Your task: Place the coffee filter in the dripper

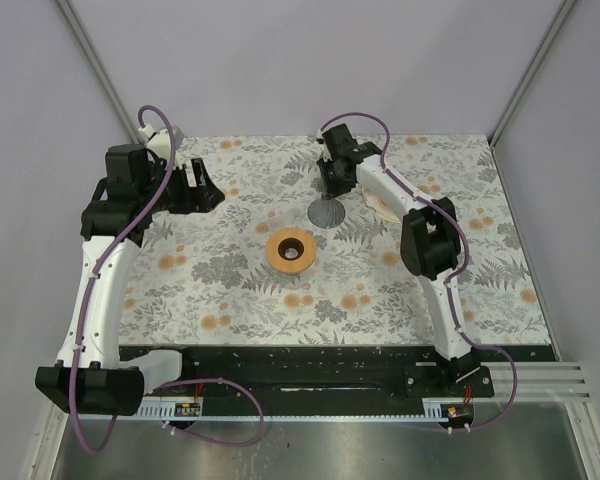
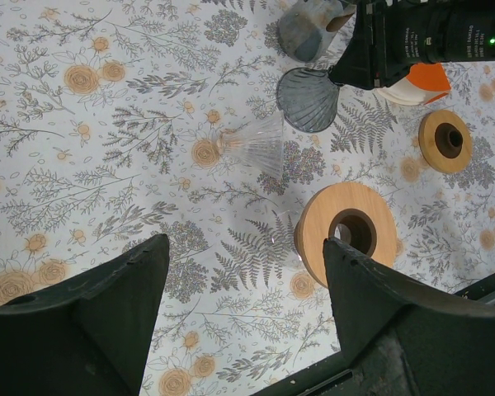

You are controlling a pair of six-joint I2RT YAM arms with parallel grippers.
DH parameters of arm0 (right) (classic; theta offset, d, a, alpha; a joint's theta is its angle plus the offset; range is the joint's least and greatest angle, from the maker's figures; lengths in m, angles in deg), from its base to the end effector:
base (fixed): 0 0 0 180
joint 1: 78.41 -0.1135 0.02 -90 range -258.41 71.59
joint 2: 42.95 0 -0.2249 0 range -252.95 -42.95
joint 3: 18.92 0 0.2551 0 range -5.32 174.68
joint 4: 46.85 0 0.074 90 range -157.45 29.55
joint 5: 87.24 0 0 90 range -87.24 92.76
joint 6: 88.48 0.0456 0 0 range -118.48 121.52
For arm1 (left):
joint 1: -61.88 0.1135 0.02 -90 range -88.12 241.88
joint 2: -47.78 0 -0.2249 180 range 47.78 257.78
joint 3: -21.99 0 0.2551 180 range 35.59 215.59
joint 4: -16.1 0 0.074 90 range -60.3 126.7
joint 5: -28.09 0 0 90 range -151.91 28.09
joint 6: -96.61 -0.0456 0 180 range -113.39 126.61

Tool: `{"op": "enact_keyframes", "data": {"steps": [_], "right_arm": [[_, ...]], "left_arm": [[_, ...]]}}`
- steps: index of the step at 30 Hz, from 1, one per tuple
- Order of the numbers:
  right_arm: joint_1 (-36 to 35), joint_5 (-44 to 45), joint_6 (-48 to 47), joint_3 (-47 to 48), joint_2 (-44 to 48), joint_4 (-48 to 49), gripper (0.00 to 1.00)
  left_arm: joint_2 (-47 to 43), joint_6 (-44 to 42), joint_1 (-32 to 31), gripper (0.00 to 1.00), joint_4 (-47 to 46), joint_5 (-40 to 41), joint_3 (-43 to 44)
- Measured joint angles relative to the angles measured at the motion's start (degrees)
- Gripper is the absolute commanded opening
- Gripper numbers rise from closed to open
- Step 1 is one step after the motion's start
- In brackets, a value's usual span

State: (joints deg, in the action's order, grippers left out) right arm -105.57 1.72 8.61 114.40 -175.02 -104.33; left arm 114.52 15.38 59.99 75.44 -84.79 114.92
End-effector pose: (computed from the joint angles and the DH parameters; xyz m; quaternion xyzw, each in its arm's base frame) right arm 0.4376 0.2254 0.1866 -0.1693 0.9418 0.0938 0.2750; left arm 0.2565 -0.0262 0.3693 0.0425 0.8661 -0.2170 0.4483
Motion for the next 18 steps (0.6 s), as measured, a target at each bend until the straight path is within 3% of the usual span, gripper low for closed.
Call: {"op": "enact_keyframes", "data": {"steps": [5, 13, 18], "right_arm": [[-1.8, 3.7, -2.2, 2.8, -1.4, -1.4, 0.0], [-2.2, 4.1, -2.8, 2.5, -0.9, -1.8, 0.0], [-2.5, 4.5, -3.3, -3.6, 4.4, -1.7, 0.0]], "left_arm": [[0.0, 0.0, 0.0, 0.79, 0.0, 0.0, 0.0], [0.0, 0.0, 0.0, 0.79, 0.0, 0.0, 0.0], [0.0, 0.0, 0.0, 0.78, 0.0, -0.4, 0.0]]}}
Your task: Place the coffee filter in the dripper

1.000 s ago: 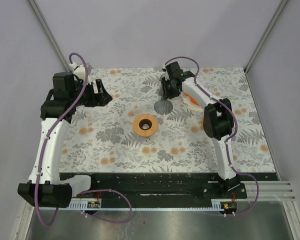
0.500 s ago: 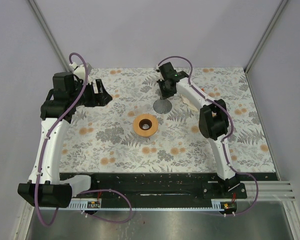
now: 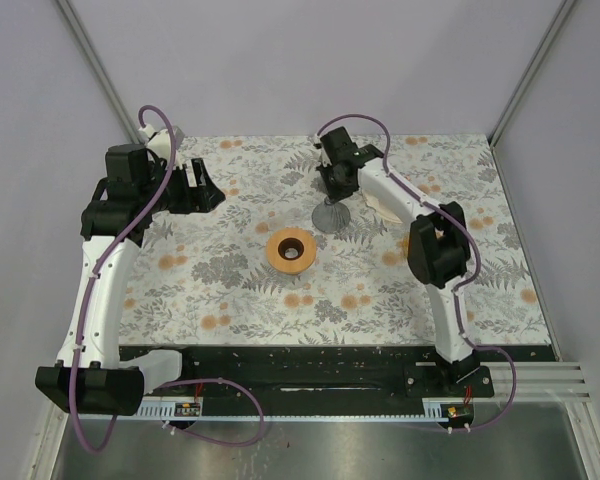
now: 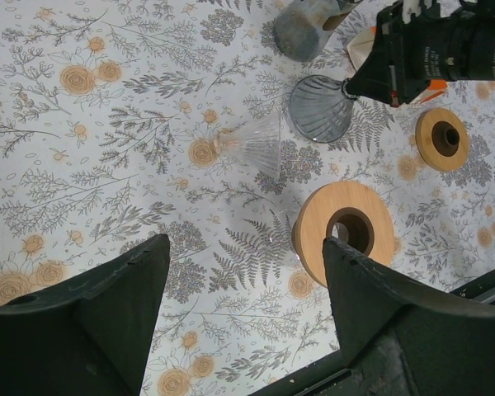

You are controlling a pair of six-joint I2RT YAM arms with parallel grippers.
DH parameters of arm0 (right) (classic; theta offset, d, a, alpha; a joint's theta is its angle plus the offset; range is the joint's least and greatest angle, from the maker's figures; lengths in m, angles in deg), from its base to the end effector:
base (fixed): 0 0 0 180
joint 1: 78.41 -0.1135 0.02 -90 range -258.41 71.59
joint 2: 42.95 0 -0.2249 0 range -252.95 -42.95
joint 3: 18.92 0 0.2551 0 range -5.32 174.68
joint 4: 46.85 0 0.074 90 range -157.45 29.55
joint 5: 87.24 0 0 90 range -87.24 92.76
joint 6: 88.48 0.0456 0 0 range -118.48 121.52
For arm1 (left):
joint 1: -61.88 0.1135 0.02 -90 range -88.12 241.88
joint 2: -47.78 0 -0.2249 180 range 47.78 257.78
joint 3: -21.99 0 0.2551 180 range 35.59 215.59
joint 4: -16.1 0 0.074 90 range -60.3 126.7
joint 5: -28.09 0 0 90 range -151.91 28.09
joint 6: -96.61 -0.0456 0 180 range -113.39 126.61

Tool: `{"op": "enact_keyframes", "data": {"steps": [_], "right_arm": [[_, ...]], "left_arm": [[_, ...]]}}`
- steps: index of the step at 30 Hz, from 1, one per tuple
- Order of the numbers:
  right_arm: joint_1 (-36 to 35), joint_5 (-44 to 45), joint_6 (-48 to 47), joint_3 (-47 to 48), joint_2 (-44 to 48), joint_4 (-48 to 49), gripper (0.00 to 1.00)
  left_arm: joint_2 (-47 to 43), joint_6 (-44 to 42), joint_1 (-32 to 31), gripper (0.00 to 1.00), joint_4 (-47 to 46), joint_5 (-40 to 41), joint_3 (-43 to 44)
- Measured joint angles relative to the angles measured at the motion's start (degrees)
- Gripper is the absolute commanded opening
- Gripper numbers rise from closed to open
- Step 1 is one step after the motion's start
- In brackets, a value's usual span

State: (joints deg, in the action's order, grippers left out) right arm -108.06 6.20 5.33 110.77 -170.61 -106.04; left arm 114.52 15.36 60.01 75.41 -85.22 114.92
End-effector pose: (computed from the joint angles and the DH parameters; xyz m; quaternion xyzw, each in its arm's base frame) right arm 0.4160 0.2337 0.2002 -0.2061 0.9364 0.0538 0.2789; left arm 0.2564 -0.0264 0.3694 0.0444 0.8654 -0.2200 0.4480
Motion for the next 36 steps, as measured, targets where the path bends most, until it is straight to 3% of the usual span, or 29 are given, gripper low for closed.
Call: {"op": "enact_keyframes", "data": {"steps": [9, 12, 19, 25, 32, 36], "right_arm": [[-0.2, -0.5, -2.3, -10.1, 18.9, 4.8, 0.0], [-0.2, -2.3, -3.1, -12.3, 26.0, 7.9, 0.0], [-1.2, -12.1, -4.0, -20.0, 41.6, 19.5, 0.0], [-3.5, -20.9, -1.8, -22.6, 46.5, 27.5, 0.0], [-6.0, -26.1, 0.1, -25.5, 47.1, 32.9, 0.0], [-6.4, -29.7, 1.6, -26.9, 47.1, 35.3, 0.0]], "left_arm": [[0.0, -1.0, 0.0, 0.78, 0.0, -4.4, 0.0], [0.3, -1.2, 0.0, 0.84, 0.2, -8.0, 0.7], [1.7, 0.6, -1.8, 0.91, -2.5, -17.2, 5.7], [3.9, 6.3, -6.0, 0.91, -8.2, -23.2, 6.6], [5.1, 10.9, -11.4, 0.69, -14.5, -24.1, 6.5], [5.0, 11.8, -11.8, 0.51, -17.4, -23.4, 6.5]]}}
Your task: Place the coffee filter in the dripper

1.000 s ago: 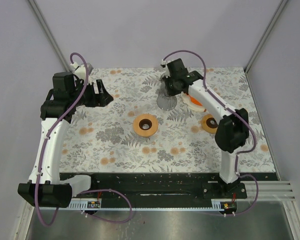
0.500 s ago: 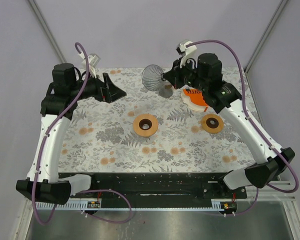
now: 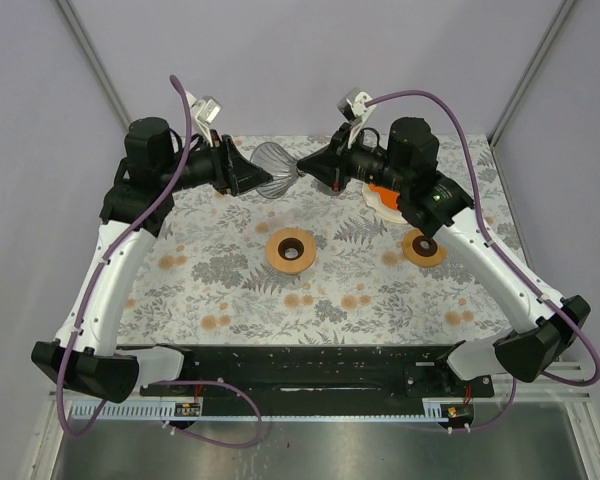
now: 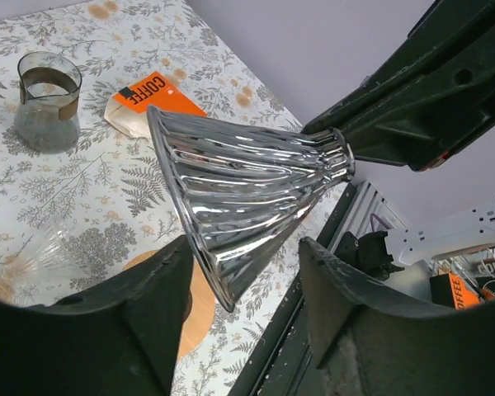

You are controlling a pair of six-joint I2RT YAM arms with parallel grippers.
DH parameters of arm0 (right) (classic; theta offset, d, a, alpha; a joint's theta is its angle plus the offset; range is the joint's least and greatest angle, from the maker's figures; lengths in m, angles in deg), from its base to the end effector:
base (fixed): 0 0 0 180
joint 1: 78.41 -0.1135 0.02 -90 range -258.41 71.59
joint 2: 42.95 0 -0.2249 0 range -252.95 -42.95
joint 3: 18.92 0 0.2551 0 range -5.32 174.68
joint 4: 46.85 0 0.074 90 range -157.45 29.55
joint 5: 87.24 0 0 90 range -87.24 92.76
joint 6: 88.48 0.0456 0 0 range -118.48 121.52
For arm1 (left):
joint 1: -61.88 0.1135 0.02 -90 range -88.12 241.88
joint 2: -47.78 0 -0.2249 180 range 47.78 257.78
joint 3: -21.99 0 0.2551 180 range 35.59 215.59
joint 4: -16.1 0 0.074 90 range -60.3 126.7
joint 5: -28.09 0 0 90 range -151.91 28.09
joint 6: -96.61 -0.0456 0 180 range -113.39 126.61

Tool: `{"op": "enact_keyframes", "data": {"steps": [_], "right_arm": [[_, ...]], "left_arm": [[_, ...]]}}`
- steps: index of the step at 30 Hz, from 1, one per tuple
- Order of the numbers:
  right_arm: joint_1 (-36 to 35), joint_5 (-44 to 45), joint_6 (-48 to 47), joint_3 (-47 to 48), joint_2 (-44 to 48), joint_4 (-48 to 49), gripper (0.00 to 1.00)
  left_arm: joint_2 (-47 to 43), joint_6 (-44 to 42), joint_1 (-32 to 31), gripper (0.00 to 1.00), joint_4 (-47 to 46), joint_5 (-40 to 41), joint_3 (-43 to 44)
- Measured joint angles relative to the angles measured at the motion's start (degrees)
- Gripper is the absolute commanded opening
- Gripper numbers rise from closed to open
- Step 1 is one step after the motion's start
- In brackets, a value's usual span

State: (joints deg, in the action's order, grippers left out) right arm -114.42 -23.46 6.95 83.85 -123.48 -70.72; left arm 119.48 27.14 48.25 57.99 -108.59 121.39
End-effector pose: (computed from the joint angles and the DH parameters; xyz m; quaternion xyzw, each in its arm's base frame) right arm 0.2583 0.2127 0.4286 -0.3367 0.6320 0.3923 0.5774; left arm 0.2617 -0.0976 0.4198 0.1994 0.7378 -0.4645 0.4474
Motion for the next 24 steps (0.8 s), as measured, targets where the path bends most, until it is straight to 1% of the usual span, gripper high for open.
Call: {"op": "enact_keyframes", "data": {"steps": [1, 2, 4, 6, 8, 9, 12, 14, 15, 17, 20, 24], "right_arm": [[0.0, -0.6, 0.3, -0.2, 0.0, 0.5, 0.0], [0.0, -1.2, 0.6, -0.3, 0.0, 1.0, 0.0], [0.0, -2.1, 0.8, -0.5, 0.0, 2.0, 0.0], [0.5, -2.3, 0.1, -0.9, 0.1, 2.3, 0.0], [1.3, -1.6, -0.5, -1.6, 0.1, 2.4, 0.0], [1.4, -1.2, -0.5, -1.9, -0.2, 2.6, 0.04], [1.2, -0.7, -0.5, -3.0, -0.4, 3.0, 0.36], [1.0, 0.2, -0.6, -4.2, -0.3, 3.3, 0.56], [0.9, 1.5, -1.2, -5.3, -0.2, 3.2, 0.63], [0.8, 3.6, -1.6, -7.8, 0.0, 3.2, 0.74], [0.4, 7.5, -2.3, -11.0, 0.3, 1.9, 0.77], [0.7, 13.8, -2.4, -11.8, 0.7, -1.6, 0.81]], "left_arm": [[0.0, 0.2, -0.1, 0.47, -0.2, 0.0, 0.0], [0.0, 0.5, -0.1, 0.4, -0.6, 0.0, -0.1], [0.0, 1.1, -0.6, 0.23, -1.4, -0.2, -0.1], [0.0, 2.4, -0.7, 0.01, -1.8, -1.2, -0.2], [-0.3, 3.7, -0.7, 0.0, -2.6, -3.1, -0.2], [-0.7, 3.7, -1.1, 0.0, -3.0, -4.2, -0.2], [-1.4, 1.9, -1.6, 0.0, -1.4, -3.3, -0.6], [-1.4, -1.4, -1.8, 0.0, 0.4, -1.5, -0.5], [-1.4, -3.2, -2.0, 0.0, 1.9, -0.1, -0.5], [-1.4, -7.6, -2.3, 0.0, 6.3, 3.6, -0.3], [-1.3, -15.8, -3.3, 0.0, 12.0, 11.7, 0.0], [-1.3, -28.1, -7.3, 0.0, 18.4, 22.2, 0.7]]}}
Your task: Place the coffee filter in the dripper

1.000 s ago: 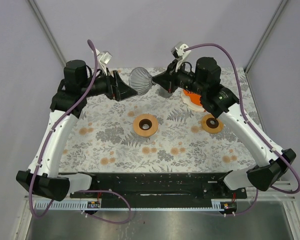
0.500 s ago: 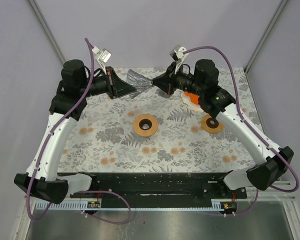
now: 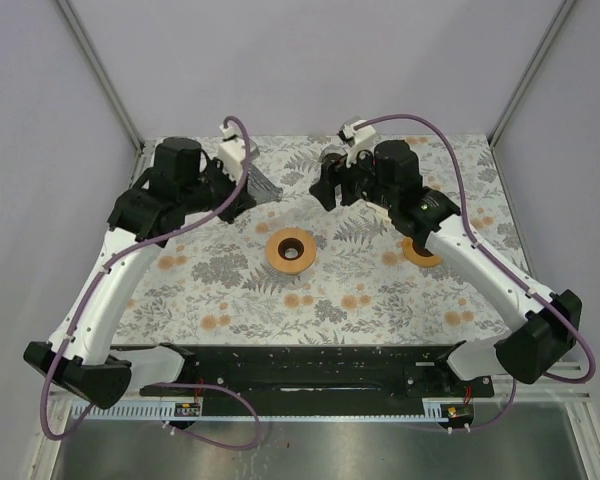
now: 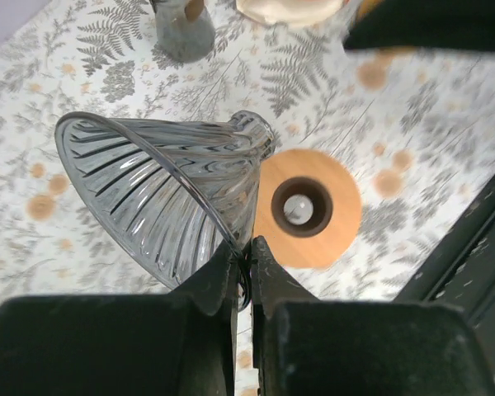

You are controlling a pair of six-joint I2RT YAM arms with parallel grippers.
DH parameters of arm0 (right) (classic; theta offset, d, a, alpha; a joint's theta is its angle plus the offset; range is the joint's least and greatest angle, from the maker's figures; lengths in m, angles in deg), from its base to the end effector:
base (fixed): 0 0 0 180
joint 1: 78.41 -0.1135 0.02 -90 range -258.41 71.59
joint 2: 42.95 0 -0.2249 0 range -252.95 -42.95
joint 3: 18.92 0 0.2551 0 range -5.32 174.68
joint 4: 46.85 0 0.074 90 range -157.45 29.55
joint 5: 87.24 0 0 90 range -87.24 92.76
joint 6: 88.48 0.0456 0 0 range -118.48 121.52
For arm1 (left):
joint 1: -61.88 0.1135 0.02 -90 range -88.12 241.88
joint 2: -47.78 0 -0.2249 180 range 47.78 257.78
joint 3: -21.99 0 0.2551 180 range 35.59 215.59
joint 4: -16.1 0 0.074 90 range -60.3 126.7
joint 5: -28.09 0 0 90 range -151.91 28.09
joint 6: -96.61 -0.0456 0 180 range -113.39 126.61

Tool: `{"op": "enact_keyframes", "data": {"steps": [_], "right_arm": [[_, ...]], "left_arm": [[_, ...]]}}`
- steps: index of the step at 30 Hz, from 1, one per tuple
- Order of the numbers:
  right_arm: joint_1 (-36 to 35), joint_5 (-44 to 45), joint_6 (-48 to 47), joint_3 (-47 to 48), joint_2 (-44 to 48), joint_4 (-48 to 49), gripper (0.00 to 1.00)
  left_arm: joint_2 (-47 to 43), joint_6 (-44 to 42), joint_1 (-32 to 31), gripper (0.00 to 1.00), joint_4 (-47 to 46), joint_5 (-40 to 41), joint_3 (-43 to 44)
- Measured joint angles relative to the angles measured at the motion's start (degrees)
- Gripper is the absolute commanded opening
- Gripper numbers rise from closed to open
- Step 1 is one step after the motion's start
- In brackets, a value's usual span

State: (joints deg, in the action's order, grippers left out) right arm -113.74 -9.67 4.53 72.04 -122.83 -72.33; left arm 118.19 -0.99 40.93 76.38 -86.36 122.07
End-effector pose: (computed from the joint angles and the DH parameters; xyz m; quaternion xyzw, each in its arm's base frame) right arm 0.2763 0.2079 0.3544 -0.2824 0.7360 0.2809 0.5474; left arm 0.2414 -0.1126 0.3928 0.3110 0.7969 -0.2390 0.4595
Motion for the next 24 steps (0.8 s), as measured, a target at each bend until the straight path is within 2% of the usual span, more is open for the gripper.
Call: {"op": "enact_keyframes", "data": {"steps": [3, 6, 9, 11, 15, 24], "right_arm": [[0.9, 3.3, 0.7, 2.9, -0.2, -4.8, 0.9], [1.3, 4.0, 1.8, 11.5, -2.4, -10.9, 0.99], [1.3, 3.7, 3.1, 23.3, -6.3, -15.4, 0.99], [1.3, 2.5, 4.6, 31.1, -9.1, -18.2, 0.95], [1.1, -1.8, 6.8, 41.4, -14.0, -23.1, 0.92], [-3.5, -3.8, 7.1, 54.2, -29.3, -36.4, 0.81]], "left_arm": [[-0.1, -8.9, -4.5, 0.0, 4.5, 5.2, 1.1], [-0.1, -16.9, -8.3, 0.0, 8.5, 9.5, 3.1], [-0.1, -24.4, -11.3, 0.0, 11.7, 13.5, 5.5], [-0.1, -29.4, -13.0, 0.0, 14.3, 15.1, 7.0], [0.1, -36.3, -15.6, 0.0, 18.4, 16.8, 8.3], [3.3, -40.5, -23.9, 0.0, 20.4, 25.5, 7.7]]}}
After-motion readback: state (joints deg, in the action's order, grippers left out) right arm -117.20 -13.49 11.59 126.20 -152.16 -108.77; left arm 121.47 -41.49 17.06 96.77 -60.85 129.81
